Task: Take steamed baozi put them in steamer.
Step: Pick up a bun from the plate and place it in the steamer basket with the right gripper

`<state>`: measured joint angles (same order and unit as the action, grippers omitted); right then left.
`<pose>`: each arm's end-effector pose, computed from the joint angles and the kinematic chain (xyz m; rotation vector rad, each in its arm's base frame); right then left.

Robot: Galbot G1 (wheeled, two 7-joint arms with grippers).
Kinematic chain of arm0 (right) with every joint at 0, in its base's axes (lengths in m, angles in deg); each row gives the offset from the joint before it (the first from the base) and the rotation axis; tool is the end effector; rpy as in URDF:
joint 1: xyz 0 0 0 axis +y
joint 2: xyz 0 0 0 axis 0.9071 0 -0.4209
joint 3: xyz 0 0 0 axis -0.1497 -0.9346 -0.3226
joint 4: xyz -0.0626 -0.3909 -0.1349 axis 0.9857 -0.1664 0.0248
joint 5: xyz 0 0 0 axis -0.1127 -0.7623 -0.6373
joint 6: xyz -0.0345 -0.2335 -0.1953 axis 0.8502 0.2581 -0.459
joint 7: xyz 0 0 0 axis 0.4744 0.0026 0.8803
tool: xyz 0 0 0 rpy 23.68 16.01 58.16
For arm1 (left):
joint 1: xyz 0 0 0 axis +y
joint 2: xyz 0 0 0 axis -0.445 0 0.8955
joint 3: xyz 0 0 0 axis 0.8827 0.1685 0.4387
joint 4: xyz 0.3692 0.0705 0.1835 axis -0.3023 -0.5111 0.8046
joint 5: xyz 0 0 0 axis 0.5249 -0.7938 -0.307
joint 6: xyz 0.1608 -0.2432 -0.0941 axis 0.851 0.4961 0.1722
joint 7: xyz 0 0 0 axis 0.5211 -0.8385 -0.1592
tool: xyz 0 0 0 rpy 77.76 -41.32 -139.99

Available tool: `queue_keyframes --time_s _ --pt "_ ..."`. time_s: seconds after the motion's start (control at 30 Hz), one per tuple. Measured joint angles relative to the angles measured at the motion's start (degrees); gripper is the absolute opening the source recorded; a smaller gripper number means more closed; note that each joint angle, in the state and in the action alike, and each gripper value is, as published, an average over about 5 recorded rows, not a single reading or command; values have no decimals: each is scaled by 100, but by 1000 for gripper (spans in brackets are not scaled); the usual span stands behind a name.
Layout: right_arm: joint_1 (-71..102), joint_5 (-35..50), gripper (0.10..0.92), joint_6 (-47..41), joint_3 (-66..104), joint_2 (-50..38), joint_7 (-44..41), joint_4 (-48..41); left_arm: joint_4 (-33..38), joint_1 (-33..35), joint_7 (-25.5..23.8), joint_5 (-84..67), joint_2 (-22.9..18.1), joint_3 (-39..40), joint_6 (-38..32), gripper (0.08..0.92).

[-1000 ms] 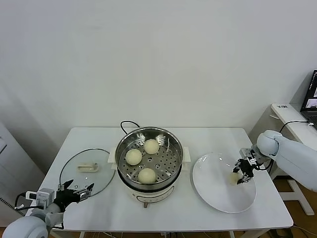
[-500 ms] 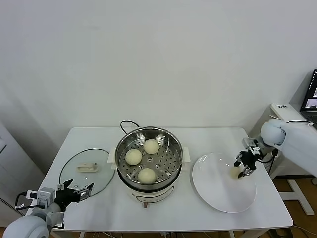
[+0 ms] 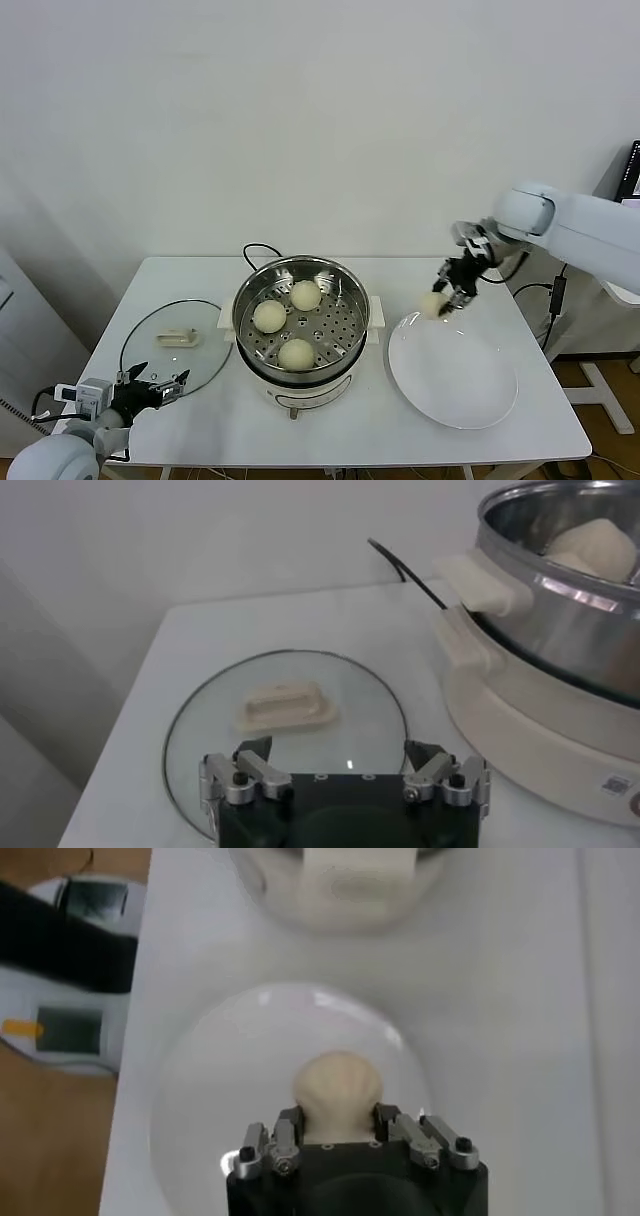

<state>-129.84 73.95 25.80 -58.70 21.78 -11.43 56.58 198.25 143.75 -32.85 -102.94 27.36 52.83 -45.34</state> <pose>0.5395 -0.1833 -0.0143 1.4431 -1.4481 1.2149 0.1453 0.1832 -0.2967 -0.1683 -2.5167 -0.1426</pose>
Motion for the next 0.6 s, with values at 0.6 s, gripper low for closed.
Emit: queue_keyframes --time_s 0.6 --pt "-709 1689 448 -1063 -492 1446 972 434 -70 -61 -4 -58 27 9 -20 823"
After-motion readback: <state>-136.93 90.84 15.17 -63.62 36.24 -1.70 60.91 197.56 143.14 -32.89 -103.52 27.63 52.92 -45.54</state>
